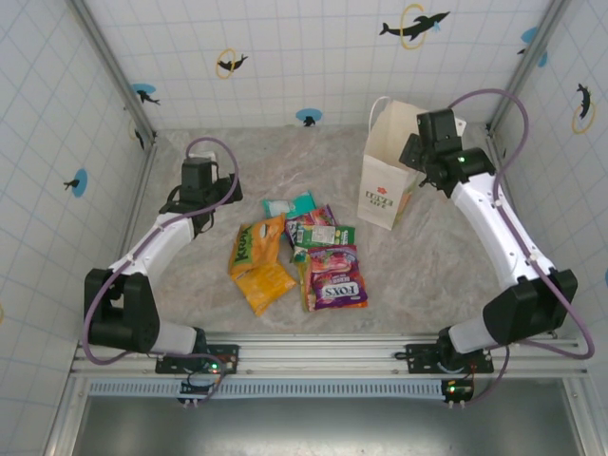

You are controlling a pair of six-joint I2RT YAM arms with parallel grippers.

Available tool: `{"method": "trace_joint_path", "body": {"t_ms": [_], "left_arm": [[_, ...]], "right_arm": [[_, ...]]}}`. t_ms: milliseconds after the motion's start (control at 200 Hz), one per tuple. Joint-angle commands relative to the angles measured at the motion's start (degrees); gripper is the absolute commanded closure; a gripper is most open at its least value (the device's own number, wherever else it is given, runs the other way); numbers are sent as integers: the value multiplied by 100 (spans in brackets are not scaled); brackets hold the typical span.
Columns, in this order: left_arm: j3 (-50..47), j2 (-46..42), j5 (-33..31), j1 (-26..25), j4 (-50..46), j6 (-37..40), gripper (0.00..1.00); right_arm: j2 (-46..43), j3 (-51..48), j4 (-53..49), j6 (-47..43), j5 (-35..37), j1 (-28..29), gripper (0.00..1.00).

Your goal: Place the snacks into the paper bag

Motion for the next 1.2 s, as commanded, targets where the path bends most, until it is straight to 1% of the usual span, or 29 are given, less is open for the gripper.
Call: {"method": "trace_joint_path", "body": {"t_ms": [0, 130, 210, 380, 445, 530, 585, 691, 736, 761, 776, 851, 946, 1041, 1071, 1196], "left_arm": [[-89, -97, -50, -51, 18, -145, 6], [-111, -73, -39, -63, 17, -147, 7], [-106, -42, -91, -82, -17, -147, 7], [-46, 19, -102, -116, -93, -147, 8], [22, 37, -111, -113, -162, -147, 7], [115, 34, -128, -113, -273, -129, 8], [153, 18, -161, -114, -366, -112, 8], [157, 12, -246, -116, -556, -116, 8], [384, 52, -273, -112, -630, -146, 8], [441, 85, -265, -113, -748, -147, 8], [479, 115, -261, -112, -829, -325, 7], [674, 265, -157, -112, -1373, -580, 7], [624, 263, 376, -110, -1822, -961, 6], [255, 39, 941, -117, -1781, -1485, 5], [2, -49, 1057, -113, -1722, -1636, 4], [-620, -276, 1299, -113, -1428, -2104, 5]], "right_arm": [[171, 234, 323, 8, -5, -149, 21], [380, 229, 574, -59, -166, -284, 29], [503, 268, 707, -74, -269, -320, 35], [774, 339, 857, -132, -495, -383, 42], [838, 386, 908, -155, -572, -400, 51], [882, 484, 944, -190, -635, -408, 68], [879, 540, 956, -226, -608, -387, 77], [825, 628, 965, -315, -452, -345, 88], [784, 679, 970, -366, -377, -324, 92], [762, 704, 989, -400, -348, -306, 93], [738, 713, 1000, -414, -349, -298, 94], [589, 737, 1114, -456, -353, -271, 96], [392, 737, 1259, -467, -470, -255, 98], [210, 665, 1402, -471, -644, -238, 98], [139, 636, 1467, -468, -712, -232, 98], [-167, 359, 1755, -451, -968, -214, 98]]}}
